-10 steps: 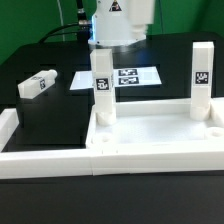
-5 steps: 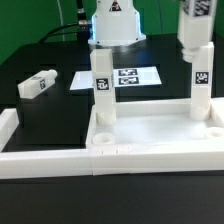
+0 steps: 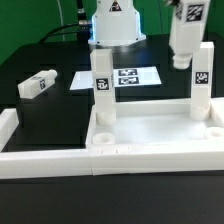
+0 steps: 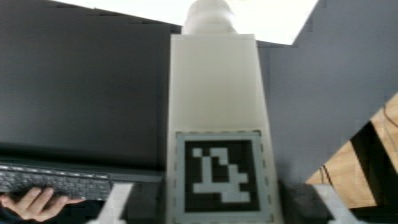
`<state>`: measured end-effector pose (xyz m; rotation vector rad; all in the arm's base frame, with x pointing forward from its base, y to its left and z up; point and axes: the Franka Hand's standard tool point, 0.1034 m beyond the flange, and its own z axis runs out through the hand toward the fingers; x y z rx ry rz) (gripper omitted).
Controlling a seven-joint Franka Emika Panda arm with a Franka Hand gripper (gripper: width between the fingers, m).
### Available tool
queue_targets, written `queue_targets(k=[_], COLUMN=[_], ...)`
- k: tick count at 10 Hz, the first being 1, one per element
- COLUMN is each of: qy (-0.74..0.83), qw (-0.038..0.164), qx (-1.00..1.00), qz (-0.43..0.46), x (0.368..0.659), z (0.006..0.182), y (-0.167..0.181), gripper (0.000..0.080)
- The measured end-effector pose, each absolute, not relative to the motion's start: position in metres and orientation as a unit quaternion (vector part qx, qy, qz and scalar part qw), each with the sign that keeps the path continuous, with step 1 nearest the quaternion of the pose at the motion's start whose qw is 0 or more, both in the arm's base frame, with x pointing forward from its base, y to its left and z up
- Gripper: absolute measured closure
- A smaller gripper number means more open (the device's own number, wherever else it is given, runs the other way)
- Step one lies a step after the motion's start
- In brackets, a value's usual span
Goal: Assemble desk
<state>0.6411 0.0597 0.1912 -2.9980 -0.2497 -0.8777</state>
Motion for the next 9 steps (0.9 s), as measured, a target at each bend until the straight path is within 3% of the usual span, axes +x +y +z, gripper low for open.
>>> queue_targets(k=[3,7,9], qy=[-0.052,-0.055,-0.055], qw=[0.006,0.004,-0.007], qx=[-0.954,-0.954,-0.951], qz=[-0.297,-0.294,-0.305], x=[0.663,0.663,0.661], z=[0.183,0.180,0.159], y=[0.070,0.069,0.074], gripper=[0.0511,0.0511,0.0511])
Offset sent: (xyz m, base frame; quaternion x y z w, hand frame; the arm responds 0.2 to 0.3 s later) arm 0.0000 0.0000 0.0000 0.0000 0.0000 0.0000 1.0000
